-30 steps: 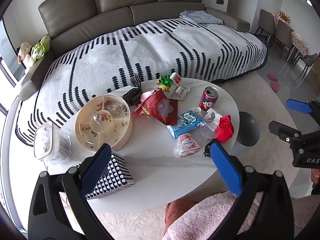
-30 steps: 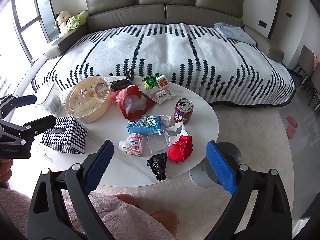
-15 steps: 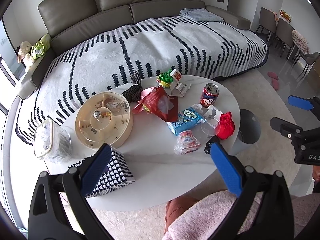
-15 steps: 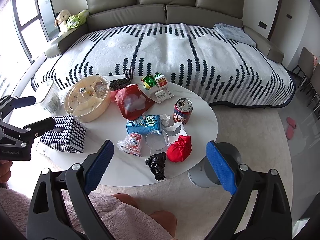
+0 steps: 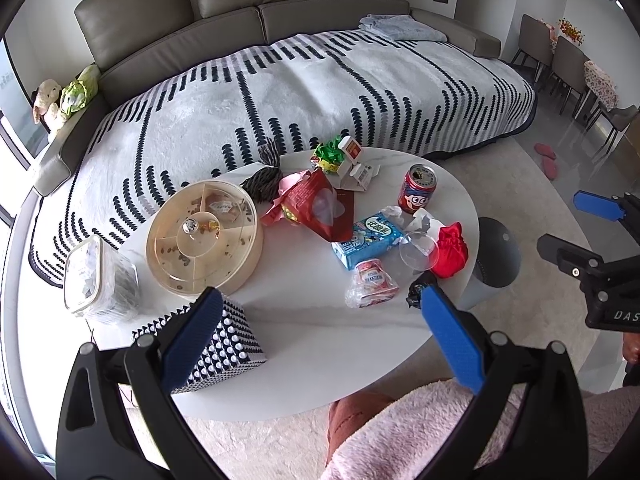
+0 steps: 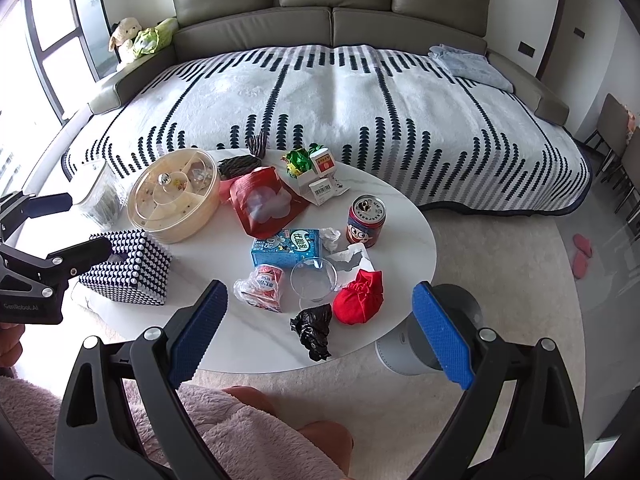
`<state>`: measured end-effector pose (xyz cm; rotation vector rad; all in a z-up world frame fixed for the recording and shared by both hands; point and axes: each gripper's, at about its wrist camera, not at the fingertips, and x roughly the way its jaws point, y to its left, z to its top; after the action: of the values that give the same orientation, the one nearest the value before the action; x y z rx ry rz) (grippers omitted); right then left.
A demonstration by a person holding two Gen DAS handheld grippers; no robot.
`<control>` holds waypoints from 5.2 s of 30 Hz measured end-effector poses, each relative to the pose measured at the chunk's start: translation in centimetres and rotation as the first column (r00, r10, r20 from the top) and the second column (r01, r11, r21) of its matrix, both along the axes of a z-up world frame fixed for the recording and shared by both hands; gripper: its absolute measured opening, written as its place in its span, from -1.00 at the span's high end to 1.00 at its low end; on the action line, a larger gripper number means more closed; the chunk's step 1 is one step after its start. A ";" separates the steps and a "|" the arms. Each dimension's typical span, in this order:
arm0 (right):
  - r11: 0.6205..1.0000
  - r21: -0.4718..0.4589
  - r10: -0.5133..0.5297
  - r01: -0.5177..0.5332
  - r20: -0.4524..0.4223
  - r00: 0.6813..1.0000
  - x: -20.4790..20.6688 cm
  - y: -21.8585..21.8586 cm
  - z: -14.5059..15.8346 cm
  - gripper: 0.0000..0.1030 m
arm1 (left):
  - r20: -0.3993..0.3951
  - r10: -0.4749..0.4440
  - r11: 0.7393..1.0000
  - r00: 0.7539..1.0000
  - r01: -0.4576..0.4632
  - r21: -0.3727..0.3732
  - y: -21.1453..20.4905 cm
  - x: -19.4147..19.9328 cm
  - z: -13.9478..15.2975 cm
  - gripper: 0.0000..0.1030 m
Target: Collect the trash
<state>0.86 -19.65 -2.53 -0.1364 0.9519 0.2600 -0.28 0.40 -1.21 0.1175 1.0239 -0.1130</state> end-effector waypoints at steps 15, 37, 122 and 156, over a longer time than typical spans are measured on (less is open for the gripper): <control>1.000 0.005 0.009 -0.009 -0.011 1.000 0.3 0.0 -0.3 -0.75 | -0.011 0.003 1.000 1.000 -0.003 -0.002 -0.3 0.0 -0.5 -0.93; 0.999 0.022 0.033 -0.033 -0.017 0.999 0.6 0.5 -0.8 -0.75 | -0.030 0.016 1.000 0.999 -0.016 -0.004 0.0 0.0 -1.3 -0.93; 0.994 0.020 0.108 -0.107 -0.112 0.988 11.2 0.6 -19.9 -0.15 | -0.158 -0.013 1.000 0.987 0.011 -0.014 -7.9 9.2 -26.6 -0.33; 0.924 0.011 -0.378 0.382 -0.111 0.919 5.8 -23.9 -21.4 -0.15 | -0.007 -0.429 0.901 0.903 0.427 -0.075 -27.5 10.6 -20.5 -0.28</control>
<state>6.70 -43.59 -23.90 0.0954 1.0586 -0.0785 10.31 -27.13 -21.66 0.2769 1.0033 -0.5549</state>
